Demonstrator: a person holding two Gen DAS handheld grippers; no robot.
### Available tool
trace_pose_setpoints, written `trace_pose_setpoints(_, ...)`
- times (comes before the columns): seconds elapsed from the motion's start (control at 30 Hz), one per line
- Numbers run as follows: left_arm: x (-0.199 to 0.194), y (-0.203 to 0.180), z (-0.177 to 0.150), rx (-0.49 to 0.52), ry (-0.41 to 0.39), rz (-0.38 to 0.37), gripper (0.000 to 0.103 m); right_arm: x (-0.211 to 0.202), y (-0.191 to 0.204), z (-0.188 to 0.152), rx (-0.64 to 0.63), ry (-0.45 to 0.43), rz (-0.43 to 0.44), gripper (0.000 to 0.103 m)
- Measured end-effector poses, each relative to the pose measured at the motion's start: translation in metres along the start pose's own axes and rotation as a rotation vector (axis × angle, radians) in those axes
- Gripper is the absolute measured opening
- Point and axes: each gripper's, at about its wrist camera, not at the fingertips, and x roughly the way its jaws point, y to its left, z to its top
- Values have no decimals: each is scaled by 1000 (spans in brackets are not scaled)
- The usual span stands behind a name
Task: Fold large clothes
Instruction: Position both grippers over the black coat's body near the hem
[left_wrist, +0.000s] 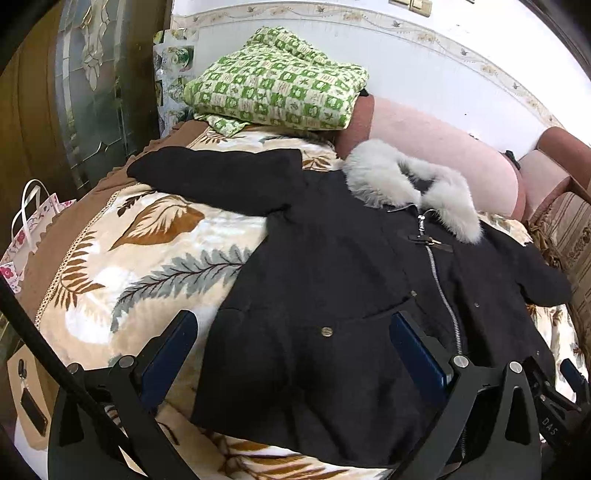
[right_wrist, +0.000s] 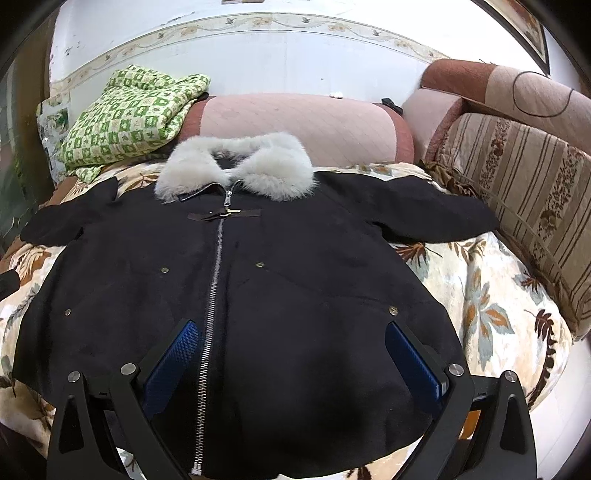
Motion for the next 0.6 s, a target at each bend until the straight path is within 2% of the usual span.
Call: trace_pose_setpoints(0.6, 24, 12, 0, -18, 65, 39, 103, 13, 12, 0, -27, 29, 6, 102)
